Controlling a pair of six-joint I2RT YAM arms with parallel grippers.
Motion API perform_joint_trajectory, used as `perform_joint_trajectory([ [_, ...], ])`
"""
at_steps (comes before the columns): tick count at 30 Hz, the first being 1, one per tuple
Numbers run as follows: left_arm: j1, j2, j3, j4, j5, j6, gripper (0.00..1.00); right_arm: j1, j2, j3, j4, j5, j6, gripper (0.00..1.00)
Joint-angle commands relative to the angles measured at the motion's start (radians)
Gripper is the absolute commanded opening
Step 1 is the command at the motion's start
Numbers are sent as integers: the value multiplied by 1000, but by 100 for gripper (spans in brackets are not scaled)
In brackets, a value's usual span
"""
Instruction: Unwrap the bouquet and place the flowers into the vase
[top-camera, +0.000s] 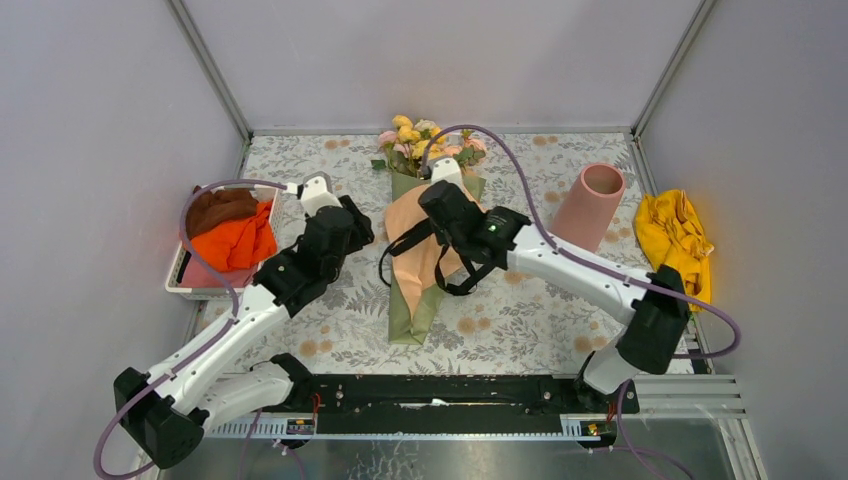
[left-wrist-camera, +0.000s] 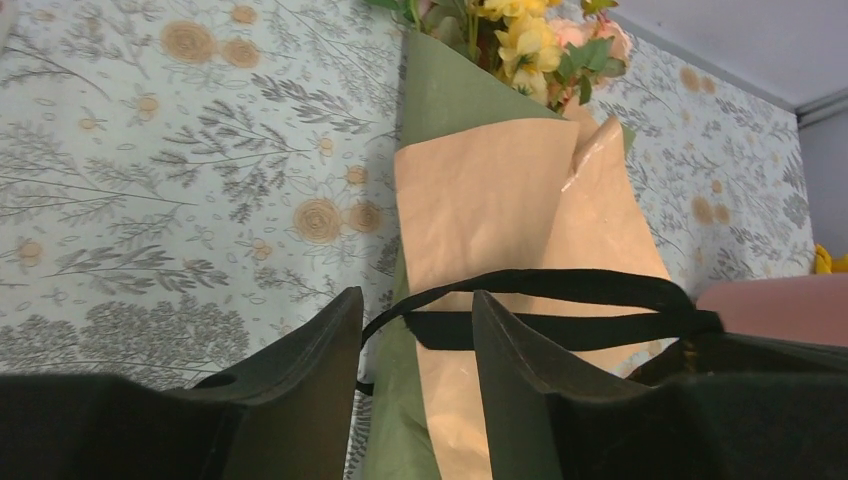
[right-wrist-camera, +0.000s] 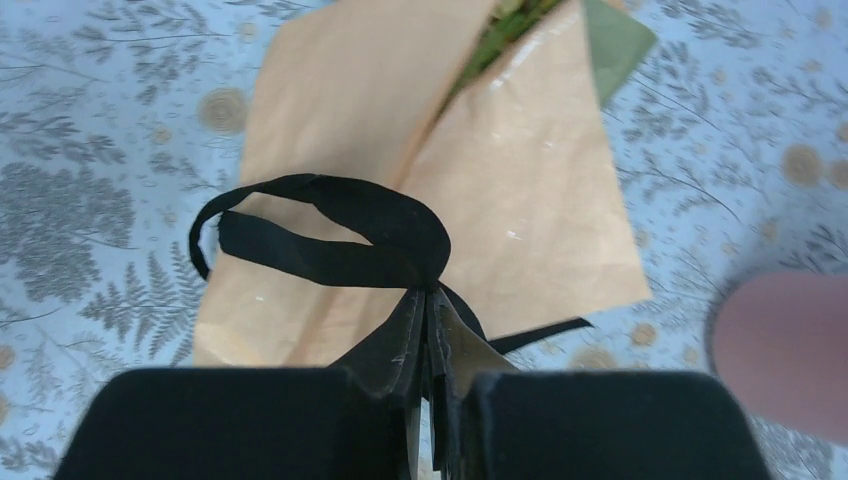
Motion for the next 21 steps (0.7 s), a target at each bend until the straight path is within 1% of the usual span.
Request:
perform_joint_trajectory([
  [1,4,15,-41,153,93,30,51,-39,-121,-76,4,119,45,9],
  [4,4,39,-59,223,167,56,51,-56,-185,-125,-12,155,60,10],
  [8,5,88,-54,278,252,86,51,-76,-253,-167,-19,167,71,10],
  [12,4,134,-52,326,305,94,51,-83,-299,-170,-40,202,76,12],
  [17,4,191,-41,379,362,99,51,-91,-351,-165,-60,236,67,18],
  [21,4,236,-25,447,466,103,52,-96,-380,-167,-74,255,61,17],
])
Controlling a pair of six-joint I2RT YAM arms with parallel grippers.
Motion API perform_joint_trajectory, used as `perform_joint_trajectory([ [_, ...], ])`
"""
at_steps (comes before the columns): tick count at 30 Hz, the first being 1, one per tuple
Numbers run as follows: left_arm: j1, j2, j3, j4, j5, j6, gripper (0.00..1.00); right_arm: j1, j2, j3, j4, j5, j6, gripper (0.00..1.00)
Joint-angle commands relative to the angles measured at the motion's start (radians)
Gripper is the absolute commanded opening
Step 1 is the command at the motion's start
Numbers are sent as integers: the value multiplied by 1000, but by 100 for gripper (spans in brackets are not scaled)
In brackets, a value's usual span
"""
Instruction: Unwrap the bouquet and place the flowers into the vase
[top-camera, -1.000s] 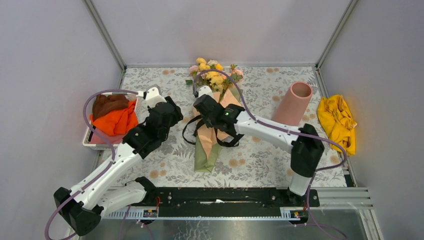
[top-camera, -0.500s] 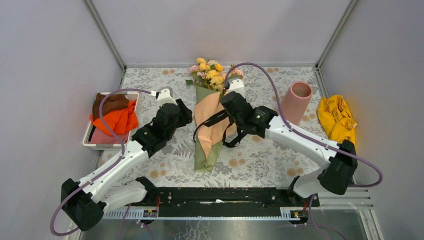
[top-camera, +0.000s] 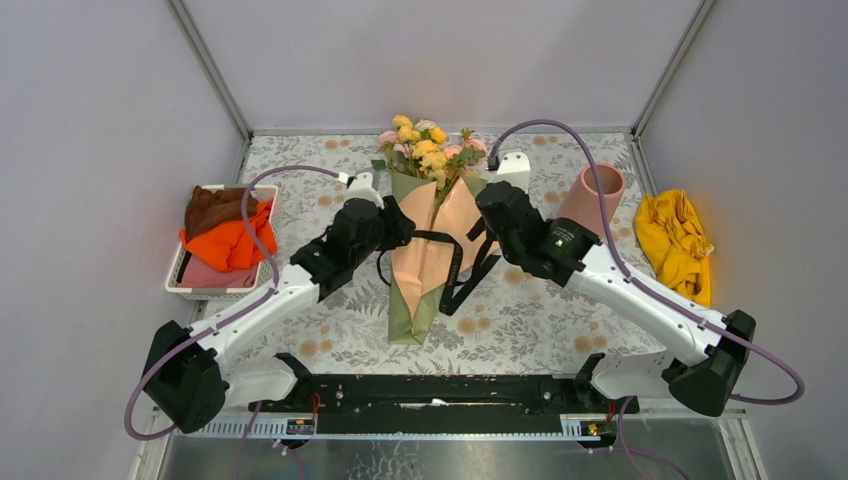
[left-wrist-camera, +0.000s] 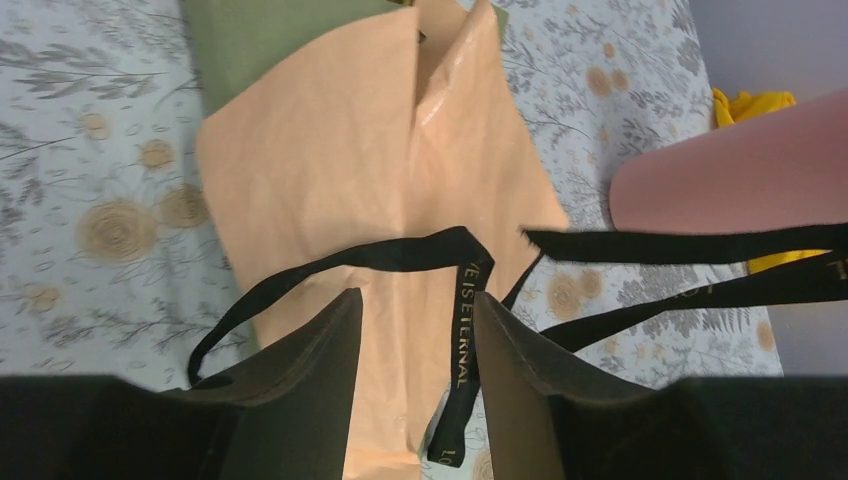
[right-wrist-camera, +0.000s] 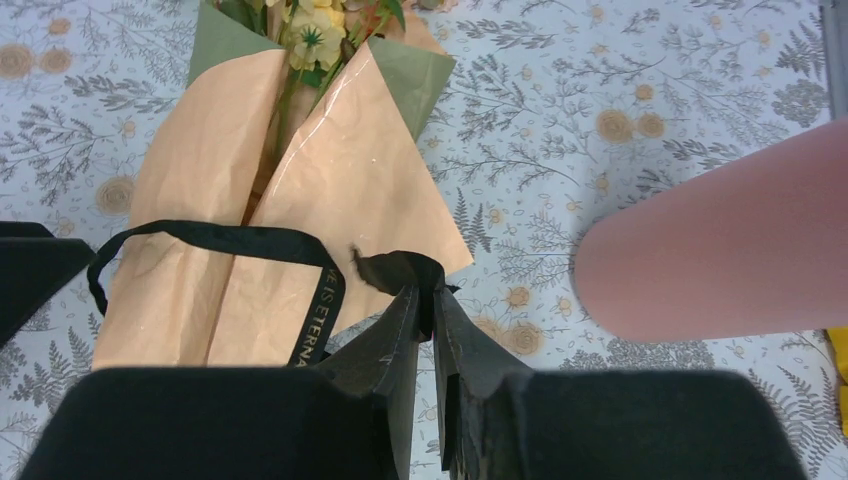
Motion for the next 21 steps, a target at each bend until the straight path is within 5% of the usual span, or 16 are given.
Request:
perform_joint_trajectory([
  [1,4,45,33,154,148,28,52,-12,-53,7,-17,77,9,17],
  [7,4,117,95,150,289,92,53,-24,-100,11,-135,217,82,18],
  [10,-2,165,141,80,309,132,53,-39,-133,-4,-172,259,110,40],
  [14,-23,243,226,-76,213,151,53,-45,-171,3,-216,296,143,62],
  [21,-75,419,415,-321,70,136,58,-45,-260,-26,-149,255,113,65],
])
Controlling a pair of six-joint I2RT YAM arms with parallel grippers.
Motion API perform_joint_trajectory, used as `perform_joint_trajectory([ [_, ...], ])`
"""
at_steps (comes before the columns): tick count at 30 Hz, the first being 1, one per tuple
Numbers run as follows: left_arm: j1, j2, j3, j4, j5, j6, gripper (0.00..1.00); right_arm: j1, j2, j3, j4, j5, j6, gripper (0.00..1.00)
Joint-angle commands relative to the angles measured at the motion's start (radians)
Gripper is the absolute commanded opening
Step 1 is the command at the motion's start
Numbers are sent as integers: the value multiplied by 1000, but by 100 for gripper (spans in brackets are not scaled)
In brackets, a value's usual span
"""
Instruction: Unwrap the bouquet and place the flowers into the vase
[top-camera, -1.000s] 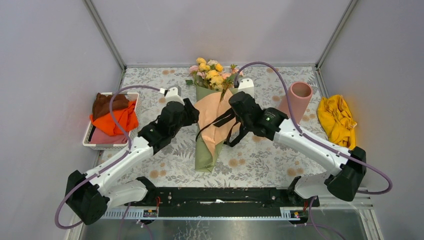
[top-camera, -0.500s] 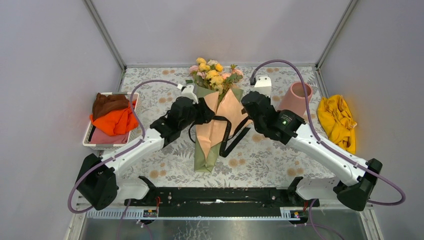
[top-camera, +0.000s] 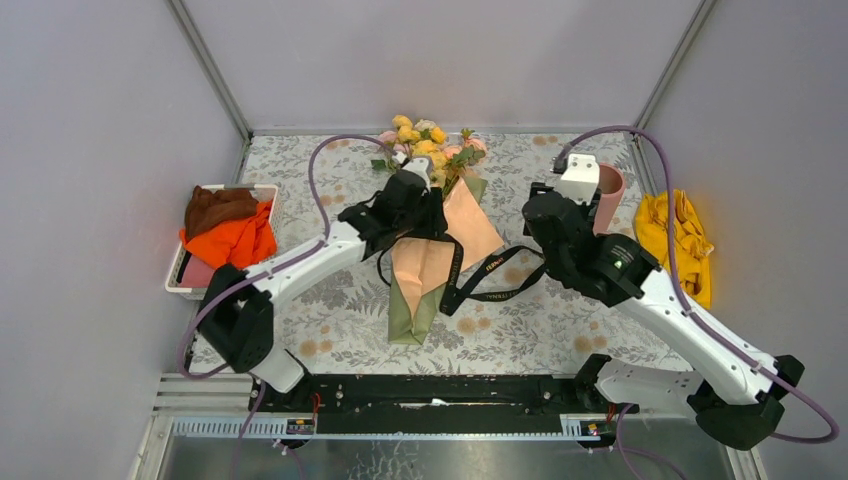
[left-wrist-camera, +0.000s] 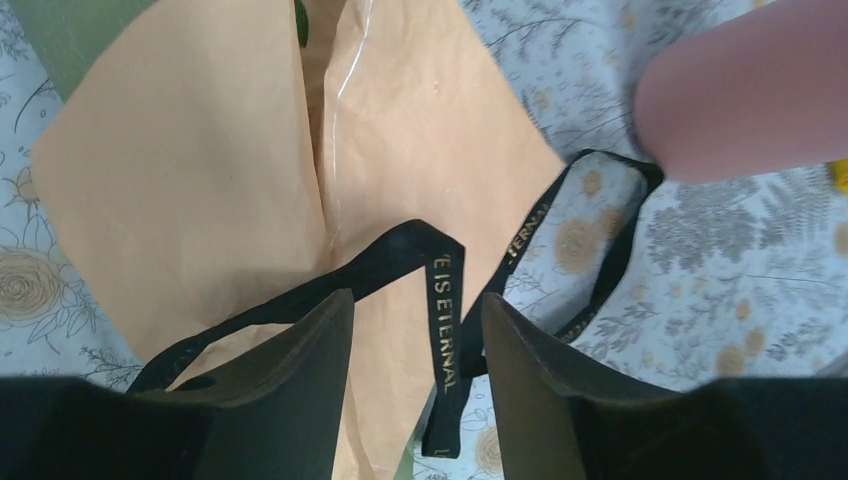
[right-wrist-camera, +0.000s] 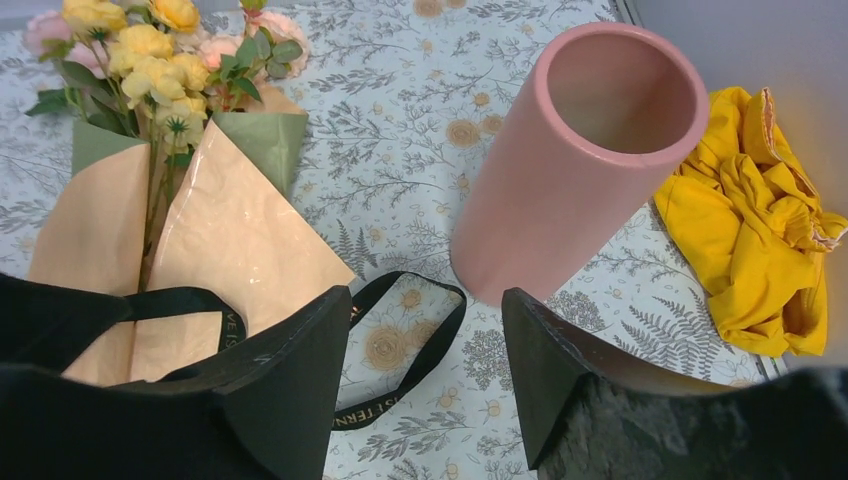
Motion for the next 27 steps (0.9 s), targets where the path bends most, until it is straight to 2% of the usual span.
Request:
perform_joint_trajectory([
  [1,-53,92,112,-194,-123,11,60,-6,-63,-24,59,12,0,65],
  [4,-98,172,206,-292,-204,-2,67,-6,-72,-41,73,0,-7,66],
  [14,-197,435,478,-508,-430,6,68,-6,-84,-80,116,-45,-19,66],
  [27,-197,557,494,-511,-656,1,72,-6,-166,-110,147,-39,-39,65],
])
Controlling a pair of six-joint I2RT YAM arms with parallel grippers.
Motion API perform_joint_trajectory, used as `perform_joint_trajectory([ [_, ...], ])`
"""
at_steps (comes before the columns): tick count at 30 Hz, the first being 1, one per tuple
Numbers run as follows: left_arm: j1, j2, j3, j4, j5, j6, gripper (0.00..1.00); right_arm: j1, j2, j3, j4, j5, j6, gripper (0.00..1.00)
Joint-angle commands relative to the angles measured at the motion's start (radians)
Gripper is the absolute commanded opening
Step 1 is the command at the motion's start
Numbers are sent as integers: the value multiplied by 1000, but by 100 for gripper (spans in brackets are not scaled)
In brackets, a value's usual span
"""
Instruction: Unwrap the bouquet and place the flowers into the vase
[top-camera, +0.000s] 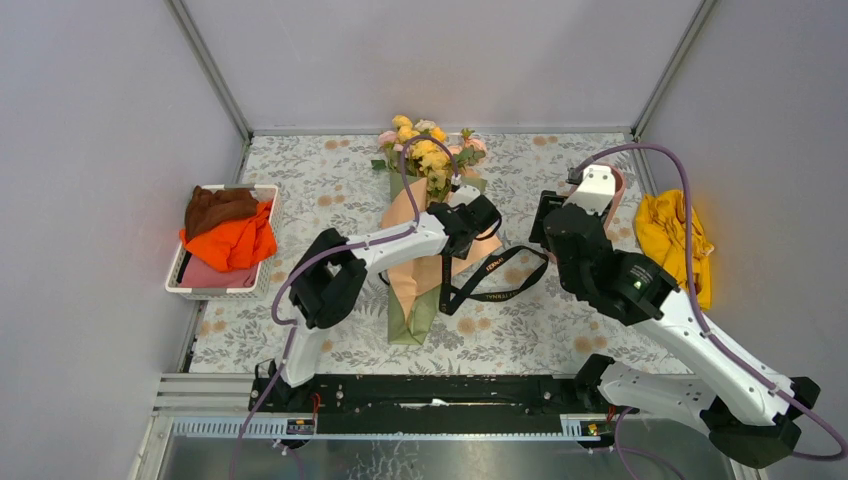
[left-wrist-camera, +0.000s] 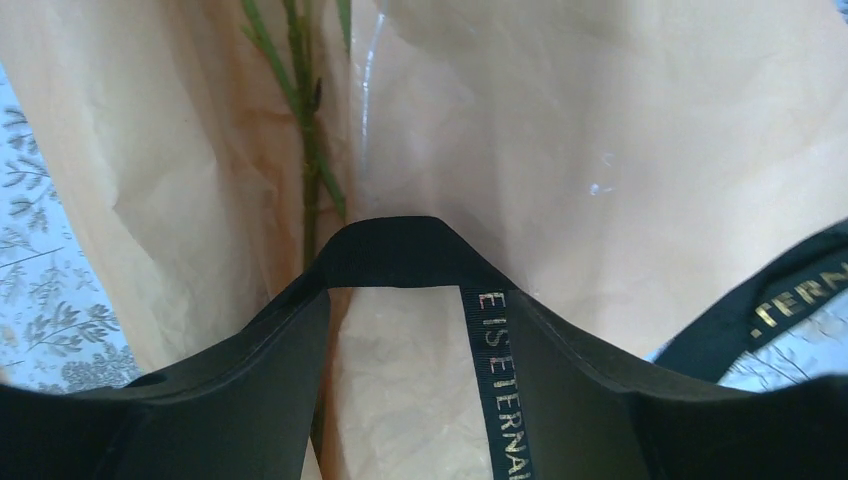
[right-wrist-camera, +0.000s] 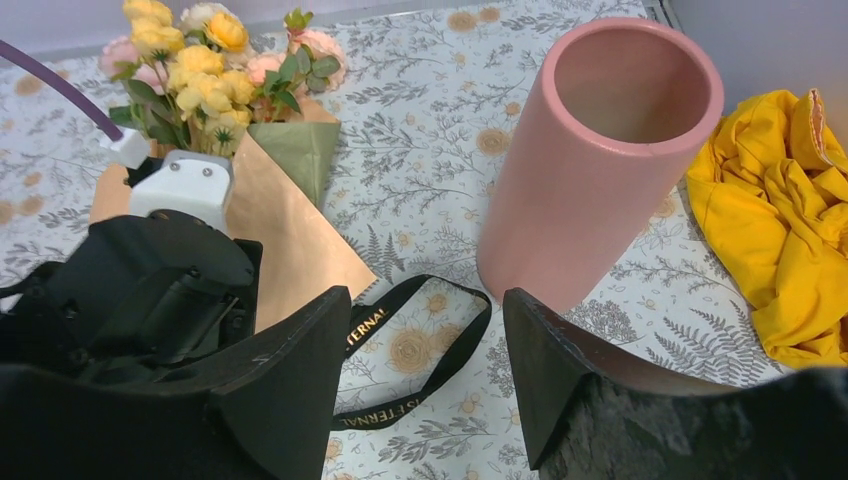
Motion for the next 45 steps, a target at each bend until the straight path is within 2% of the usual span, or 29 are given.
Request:
perform_joint_trajectory([
  [1,3,33,28,-2,-150,-2,72,-6,-33,-3,52,14,-11,65],
  [6,8,51,25,30,-181,4,67,-6,-47,-6,52,8,-13,65],
  [7,12,53,24,36,-179,7,62,-5,-49,-7,54,7,-14,65],
  [11,34,46,7,53,-166,0,23,-5,-55,-9,60,4,-17,64],
  [13,41,34,-7,63,-164,-4,11,-5,-55,-8,64,3,-18,64],
  [16,49,1,-30,66,-174,-20,0,-6,-48,-10,69,-9,-18,63],
  [24,82,-228,-94,67,-214,-53,0,-6,-4,-14,94,-65,-21,60],
  [32,216,-582,-198,64,-219,-96,0,-6,36,-49,146,-156,-21,58],
  [38,304,-838,-274,28,-331,-181,0,-5,100,-54,184,-259,-57,57],
  [45,317,-1017,-290,-107,-550,-322,0,-5,235,-23,207,-410,-70,61],
])
